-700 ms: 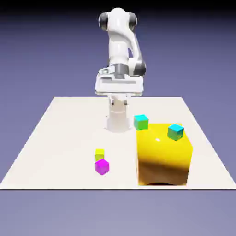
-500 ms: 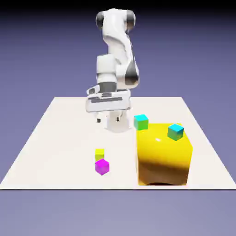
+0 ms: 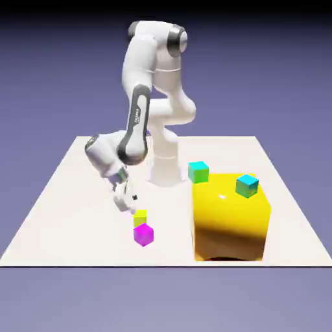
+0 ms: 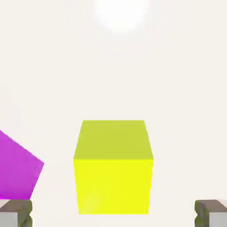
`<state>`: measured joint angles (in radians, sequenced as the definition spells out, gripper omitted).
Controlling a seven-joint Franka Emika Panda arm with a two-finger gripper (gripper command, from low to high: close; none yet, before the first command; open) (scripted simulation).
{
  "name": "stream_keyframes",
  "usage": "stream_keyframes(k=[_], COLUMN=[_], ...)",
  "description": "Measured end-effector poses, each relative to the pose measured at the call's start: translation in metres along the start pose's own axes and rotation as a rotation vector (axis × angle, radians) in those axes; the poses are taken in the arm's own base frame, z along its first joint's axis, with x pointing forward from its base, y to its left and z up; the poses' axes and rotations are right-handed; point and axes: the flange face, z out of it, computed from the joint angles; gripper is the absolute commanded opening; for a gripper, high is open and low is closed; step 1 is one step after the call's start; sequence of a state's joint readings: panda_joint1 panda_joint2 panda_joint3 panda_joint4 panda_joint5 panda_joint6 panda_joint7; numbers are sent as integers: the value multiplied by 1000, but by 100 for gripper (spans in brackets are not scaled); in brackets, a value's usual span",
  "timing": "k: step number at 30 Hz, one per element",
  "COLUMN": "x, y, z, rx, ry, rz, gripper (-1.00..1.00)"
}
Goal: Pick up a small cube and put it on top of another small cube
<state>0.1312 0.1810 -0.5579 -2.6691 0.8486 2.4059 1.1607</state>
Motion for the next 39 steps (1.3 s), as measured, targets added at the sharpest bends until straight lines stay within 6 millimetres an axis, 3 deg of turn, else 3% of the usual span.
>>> stream_keyframes(k=[5,6,8,15,18,29,39], x=[6,6,6,-1,-14,-90,-184], y=[-3,-3,-3,2,-20,-38,-30], z=[47,51,51,-14,-29,-35,-53], rx=[0,0,1,1,34,4,25], ry=[1,1,1,-1,33,85,136], rz=[2,2,2,1,3,7,-34], gripper=[0,-100,-100,-100,-100,-100,-100])
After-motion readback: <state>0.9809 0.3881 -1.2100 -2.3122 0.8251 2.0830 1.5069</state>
